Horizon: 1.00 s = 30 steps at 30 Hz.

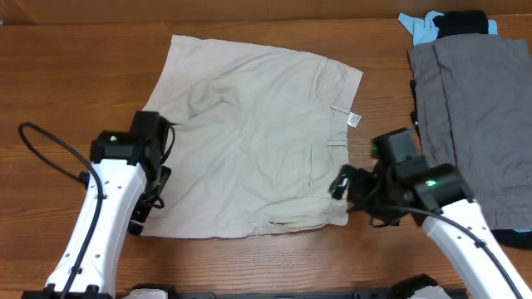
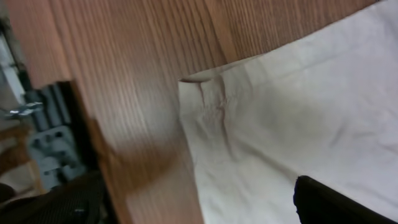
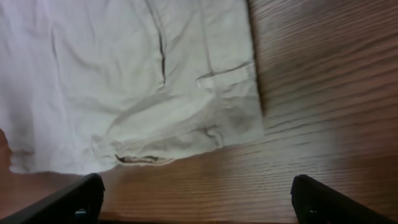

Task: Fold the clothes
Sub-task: 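Lower both grippers and grasp the front hem corners of the shorts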

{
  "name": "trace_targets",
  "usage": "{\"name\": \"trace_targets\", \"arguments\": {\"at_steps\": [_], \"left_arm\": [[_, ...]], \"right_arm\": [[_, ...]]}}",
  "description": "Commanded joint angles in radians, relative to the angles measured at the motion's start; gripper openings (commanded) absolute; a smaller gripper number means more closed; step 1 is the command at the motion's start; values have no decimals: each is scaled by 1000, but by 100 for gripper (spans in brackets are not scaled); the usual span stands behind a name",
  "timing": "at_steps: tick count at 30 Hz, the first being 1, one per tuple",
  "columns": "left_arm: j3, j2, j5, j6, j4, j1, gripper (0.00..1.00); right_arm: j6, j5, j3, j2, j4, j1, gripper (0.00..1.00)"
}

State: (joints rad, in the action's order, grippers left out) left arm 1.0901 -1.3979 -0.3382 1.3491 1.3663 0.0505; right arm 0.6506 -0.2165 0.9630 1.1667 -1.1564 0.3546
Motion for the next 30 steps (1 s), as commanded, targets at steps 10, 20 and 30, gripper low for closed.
{"name": "trace_targets", "arguments": {"at_steps": [10,20,30], "left_arm": [[-330,19,50,-183,-428,-114,89],[-441,19,49,-225,-578,-114,79],[-557,18,24,-227,-724,-128,9]], "right_arm": [[66,84,-8,113,26,169,97],[84,89,-8,137,21,169,97],[116,89,-12,138,31,169,96]]}}
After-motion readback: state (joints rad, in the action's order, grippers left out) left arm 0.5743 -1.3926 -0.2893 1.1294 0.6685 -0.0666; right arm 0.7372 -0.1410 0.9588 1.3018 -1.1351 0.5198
